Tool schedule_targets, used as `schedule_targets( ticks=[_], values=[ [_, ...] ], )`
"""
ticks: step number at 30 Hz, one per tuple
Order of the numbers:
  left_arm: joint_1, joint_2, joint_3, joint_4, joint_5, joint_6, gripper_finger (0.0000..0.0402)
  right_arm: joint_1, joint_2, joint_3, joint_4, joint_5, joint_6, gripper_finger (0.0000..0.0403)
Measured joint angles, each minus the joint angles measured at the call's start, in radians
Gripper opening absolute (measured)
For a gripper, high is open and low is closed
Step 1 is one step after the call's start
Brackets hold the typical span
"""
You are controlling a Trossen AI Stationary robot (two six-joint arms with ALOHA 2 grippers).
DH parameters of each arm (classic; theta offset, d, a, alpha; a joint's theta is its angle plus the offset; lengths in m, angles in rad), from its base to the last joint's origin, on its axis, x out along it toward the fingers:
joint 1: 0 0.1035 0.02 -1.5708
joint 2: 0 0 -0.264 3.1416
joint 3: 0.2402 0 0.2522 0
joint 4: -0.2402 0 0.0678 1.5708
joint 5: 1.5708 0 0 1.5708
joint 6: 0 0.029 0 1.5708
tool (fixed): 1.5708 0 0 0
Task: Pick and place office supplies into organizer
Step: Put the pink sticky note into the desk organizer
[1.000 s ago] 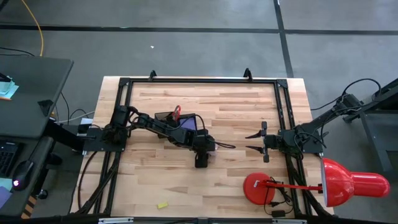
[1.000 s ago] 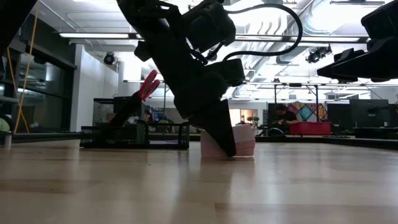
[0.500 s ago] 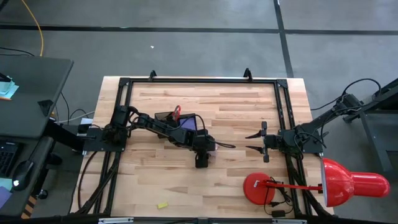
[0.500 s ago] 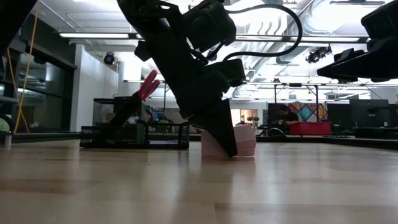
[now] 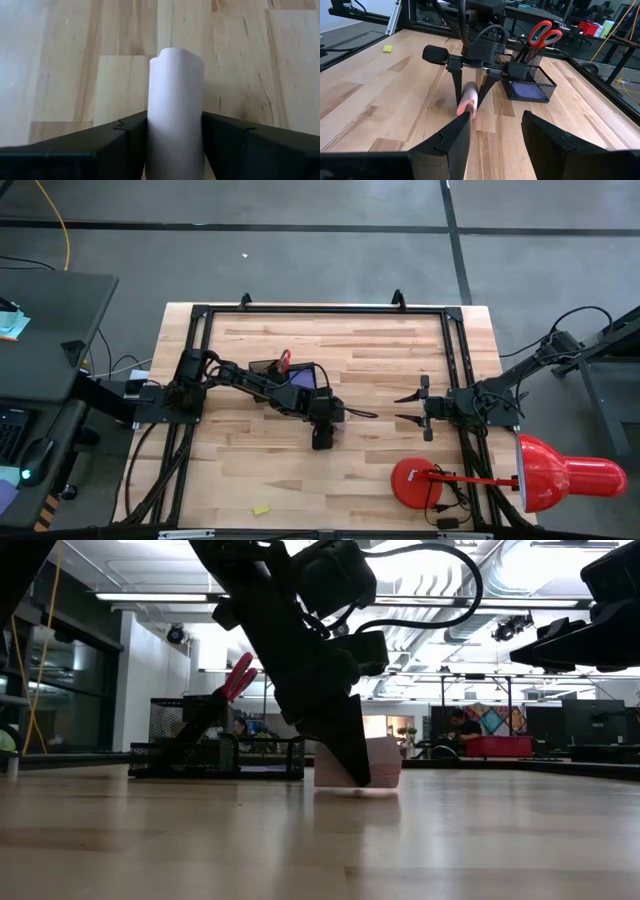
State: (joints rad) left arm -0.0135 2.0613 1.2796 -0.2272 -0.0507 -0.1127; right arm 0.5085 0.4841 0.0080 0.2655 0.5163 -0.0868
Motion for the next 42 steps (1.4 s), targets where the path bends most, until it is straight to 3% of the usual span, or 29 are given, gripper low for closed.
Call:
schedule_targets(
  ticks=[16,21,27,34,42],
  values=[
    [0.0,-0.016,0.012,-0.102,-0.172,0.042,0.0152,0.0,0.0,0.0,0.0,0.0,0.0,0.0169],
    [0.0,-0.031,0.09,-0.218,-0.236,0.056,0.015,0.0,0.0,0.0,-0.001,0.0,0.0,0.0169],
    [0.0,-0.031,0.197,-0.475,-0.365,0.064,0.015,0.0,0.0,0.0,-0.01,0.0,0.0,0.0169],
    [0.001,-0.03,0.234,-0.627,-0.562,0.049,0.015,0.0,0.0,0.0,-0.015,0.0,0.0,0.0169],
    [0.003,-0.03,0.232,-0.815,-0.72,-0.094,0.015,0.0,0.0,0.0,-0.015,0.0,0.0,0.0169]
  ],
)
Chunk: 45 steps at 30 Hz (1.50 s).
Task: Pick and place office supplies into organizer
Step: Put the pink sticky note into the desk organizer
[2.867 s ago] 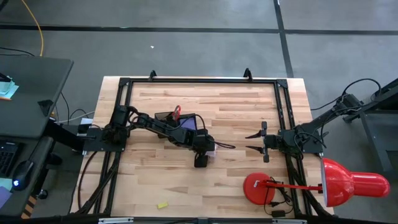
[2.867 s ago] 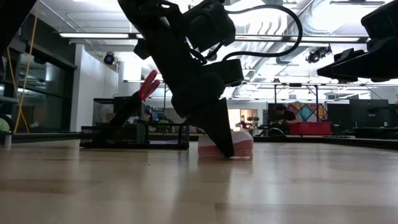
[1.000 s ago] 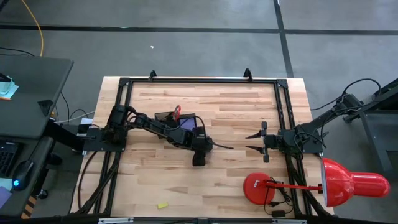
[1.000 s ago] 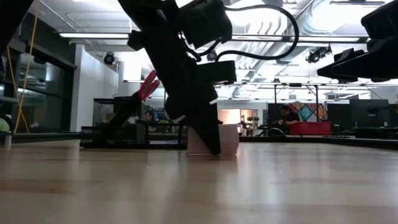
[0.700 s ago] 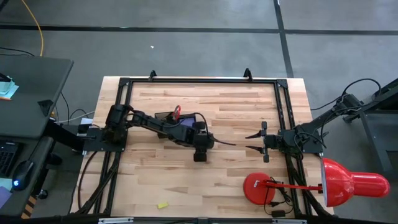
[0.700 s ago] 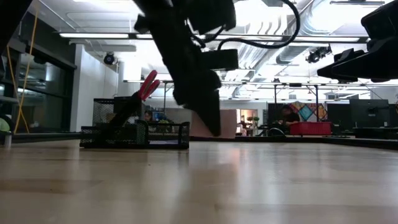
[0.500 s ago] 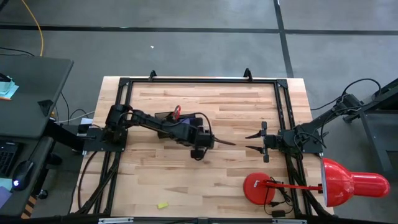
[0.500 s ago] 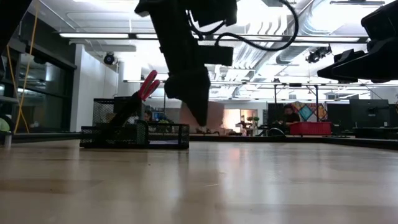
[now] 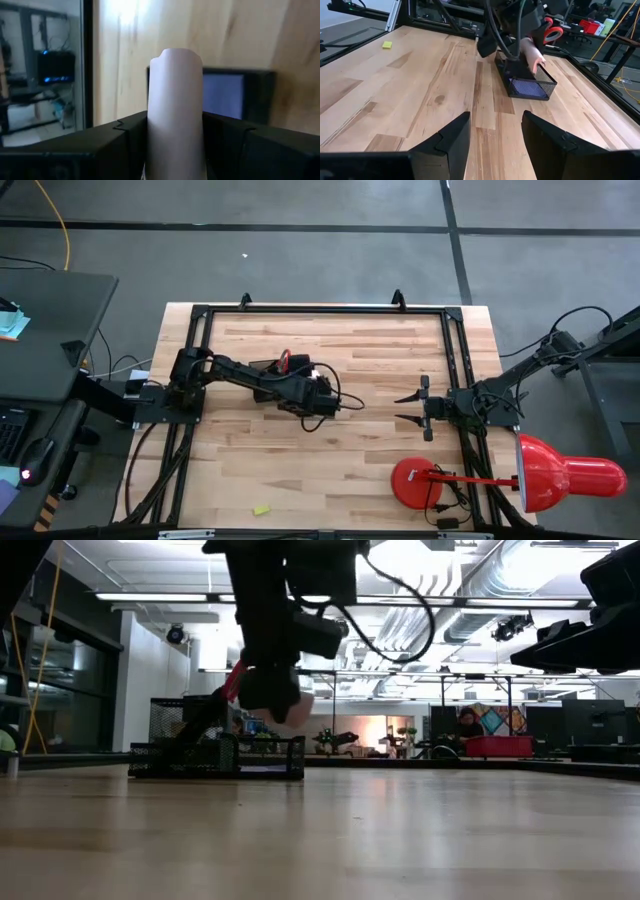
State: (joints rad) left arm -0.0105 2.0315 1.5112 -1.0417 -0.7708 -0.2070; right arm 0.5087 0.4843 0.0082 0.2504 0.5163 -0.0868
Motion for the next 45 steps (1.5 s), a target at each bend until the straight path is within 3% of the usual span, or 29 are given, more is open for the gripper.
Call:
schedule_targets(
  ticks=[5,13,28,32,38,45],
  values=[
    [0.03,0.0,0.0,-0.035,0.041,-0.051,0.015,0.0,0.0,0.0,0.0,0.0,0.0,0.0169],
    [0.012,0.0,0.0,0.056,0.122,-0.052,0.015,0.0,0.0,0.0,0.0,0.0,0.0,0.0169],
    [-0.04,0.001,-0.002,0.149,0.154,0.001,0.015,0.0,0.0,0.0,0.0,-0.001,0.0,0.0169],
    [-0.028,-0.045,-0.022,0.276,0.267,0.053,0.015,0.0,0.0,0.0,-0.002,-0.002,0.0,0.0169],
    [-0.003,-0.146,-0.136,0.517,0.502,0.174,0.015,0.0,0.0,0.0,-0.014,-0.013,0.0,0.0169],
    [0.091,-0.22,-0.296,0.52,0.465,0.203,0.015,0.0,0.005,0.0,-0.037,-0.019,0.0,0.0169]
  ],
)
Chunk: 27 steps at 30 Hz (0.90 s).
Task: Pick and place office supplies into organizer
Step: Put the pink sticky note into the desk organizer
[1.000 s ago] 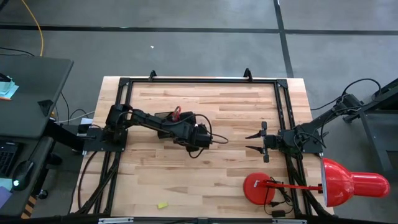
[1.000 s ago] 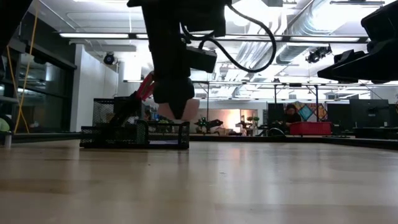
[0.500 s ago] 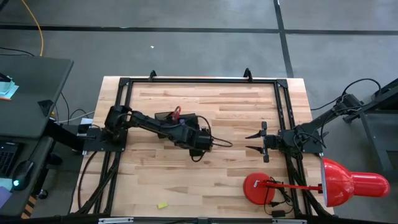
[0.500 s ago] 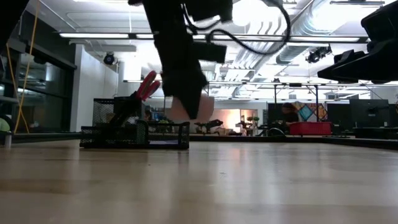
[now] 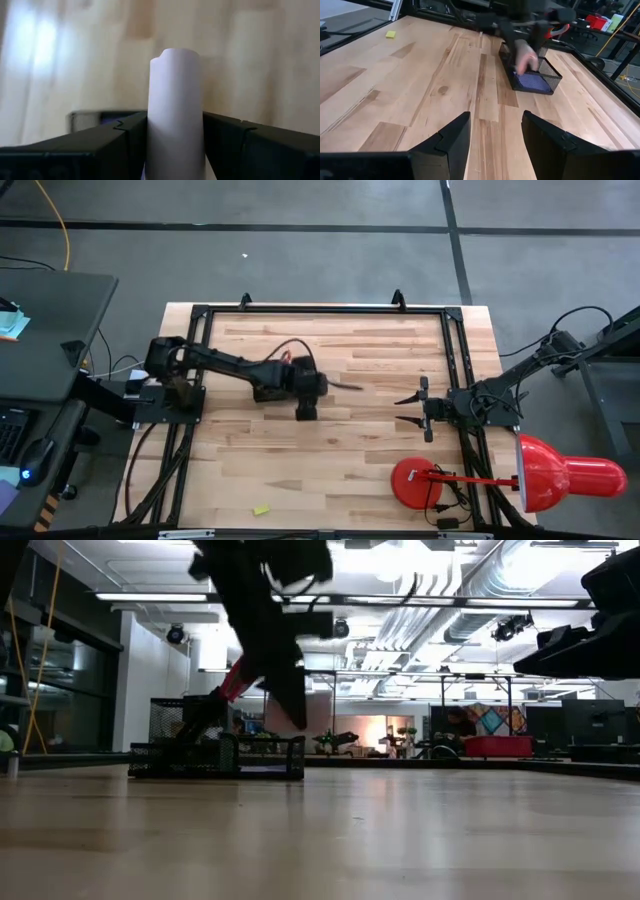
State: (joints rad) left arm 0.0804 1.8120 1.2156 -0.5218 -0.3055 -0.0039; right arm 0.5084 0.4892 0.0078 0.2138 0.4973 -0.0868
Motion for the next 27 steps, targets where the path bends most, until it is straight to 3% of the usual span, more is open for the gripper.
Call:
schedule_targets(
  ticks=[9,13,17,27],
  values=[
    [0.126,-0.006,-0.026,-0.015,0.005,0.034,0.015,0.0,0.002,0.0,-0.017,0.0,0.0,0.0169],
    [0.122,-0.017,-0.023,-0.06,0.024,0.079,0.015,0.0,0.002,0.0,-0.024,0.0,0.0,0.0169],
    [0.122,-0.038,-0.022,-0.047,-0.047,0.085,0.015,0.0,0.002,0.0,-0.026,0.0,0.0,0.0169],
    [0.124,-0.075,-0.022,-0.009,-0.023,0.052,0.015,0.0,0.002,0.0,-0.038,0.0,0.0,0.0169]
  ],
)
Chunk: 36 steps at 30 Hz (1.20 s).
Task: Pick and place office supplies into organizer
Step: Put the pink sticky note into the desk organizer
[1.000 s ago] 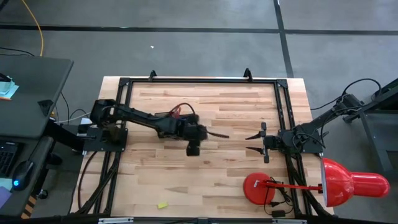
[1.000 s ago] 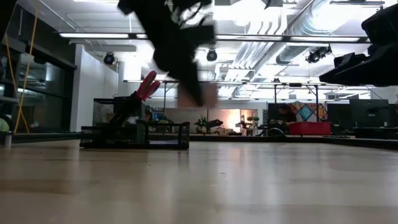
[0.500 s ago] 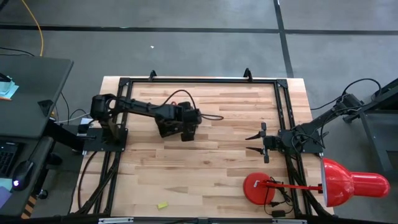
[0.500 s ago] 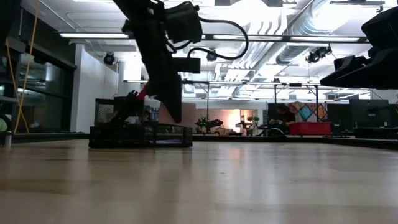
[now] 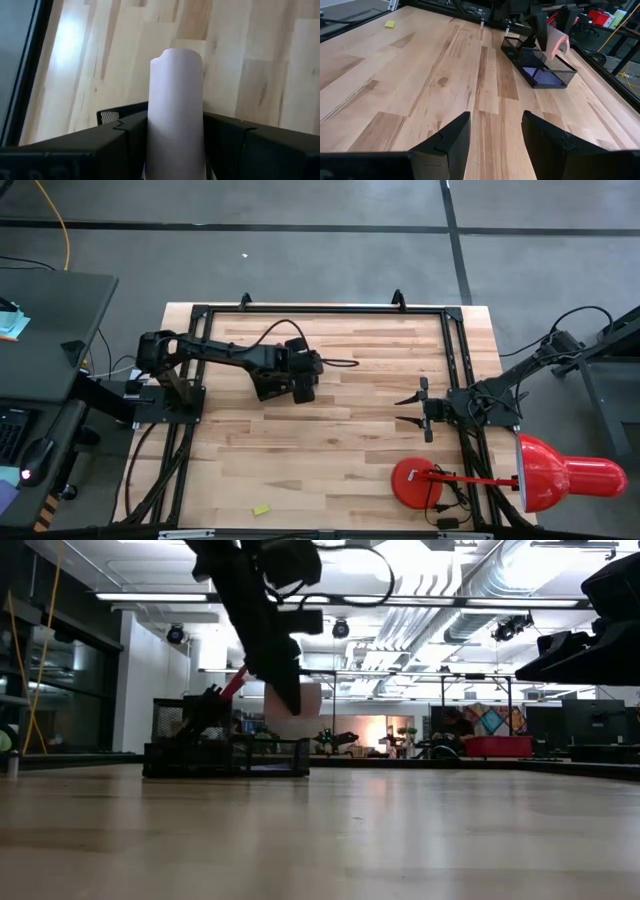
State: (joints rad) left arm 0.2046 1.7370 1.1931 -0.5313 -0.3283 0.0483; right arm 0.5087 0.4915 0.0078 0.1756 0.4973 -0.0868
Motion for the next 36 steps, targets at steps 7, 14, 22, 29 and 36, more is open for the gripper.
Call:
schedule_targets(
  ticks=[7,14,22,29,36],
  values=[
    [0.071,0.002,-0.06,0.0,-0.027,-0.054,0.015,0.0,0.0,0.0,-0.001,0.0,0.0,0.0169],
    [0.074,0.002,-0.079,0.025,-0.059,-0.059,0.015,0.0,0.0,0.0,0.0,-0.001,0.0,0.0169],
    [0.076,0.002,-0.079,-0.011,-0.075,-0.079,0.015,0.0,0.0,0.0,0.0,-0.002,0.0,0.0169],
    [0.078,0.003,-0.078,-0.042,-0.084,-0.13,0.0155,0.0,0.0,0.0,0.0,-0.002,0.0,0.0169],
    [0.085,0.022,-0.078,-0.096,-0.075,-0.191,0.0174,0.0,0.0,0.0,0.0,-0.003,0.0,0.0169]
  ],
)
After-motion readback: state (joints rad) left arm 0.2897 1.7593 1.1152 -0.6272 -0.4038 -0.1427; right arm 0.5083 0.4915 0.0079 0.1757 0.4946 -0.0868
